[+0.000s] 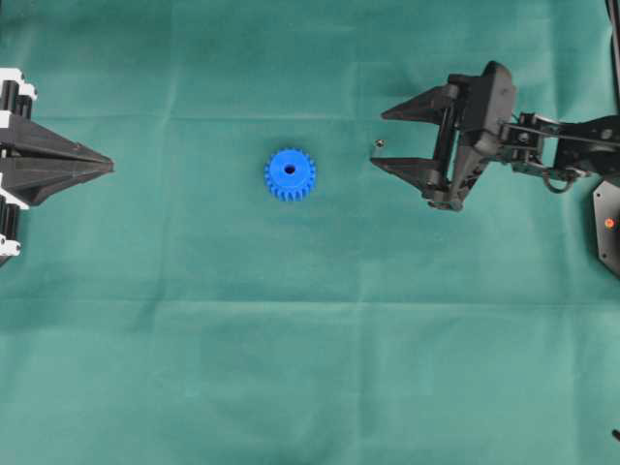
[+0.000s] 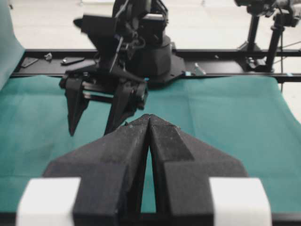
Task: Insert the shaft placed at a random location into the center hole of the small gear at another random location.
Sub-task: 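Lower the open right gripper around the shaft and close on it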
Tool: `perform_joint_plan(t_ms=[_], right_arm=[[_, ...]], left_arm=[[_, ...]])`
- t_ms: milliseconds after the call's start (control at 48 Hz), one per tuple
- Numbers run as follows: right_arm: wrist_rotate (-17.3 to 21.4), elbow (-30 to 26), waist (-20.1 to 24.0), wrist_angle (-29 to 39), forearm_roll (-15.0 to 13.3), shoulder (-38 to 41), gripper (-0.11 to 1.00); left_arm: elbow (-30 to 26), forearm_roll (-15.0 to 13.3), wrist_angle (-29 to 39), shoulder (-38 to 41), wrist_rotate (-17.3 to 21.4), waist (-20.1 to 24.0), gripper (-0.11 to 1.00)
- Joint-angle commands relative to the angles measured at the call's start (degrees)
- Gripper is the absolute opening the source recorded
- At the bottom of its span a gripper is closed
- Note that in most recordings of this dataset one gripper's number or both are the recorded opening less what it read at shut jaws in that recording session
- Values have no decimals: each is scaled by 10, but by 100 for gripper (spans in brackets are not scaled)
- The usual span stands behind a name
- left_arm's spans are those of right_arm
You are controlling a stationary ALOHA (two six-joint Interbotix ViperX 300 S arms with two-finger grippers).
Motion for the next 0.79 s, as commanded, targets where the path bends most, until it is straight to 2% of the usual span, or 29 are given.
perform_joint_plan(t_ms=[0,292,584,667,771], right_arm=[[-9,-10,-2,-18,9,13,84],[-9,-11,-3,-35,18,44,80],[-6,-18,-4,-35,18,49,70],[-6,-23,-3,-34,19,53,59],[-6,-23,-4,-34,18,55,30]], left_arm=[[-12,1,0,4,1,2,0],[-13,1,7,4,1,3,0],[-12,2,9,4,1,4,0],[-12,2,9,4,1,3,0],[-12,1,9,4,-1,4,0]])
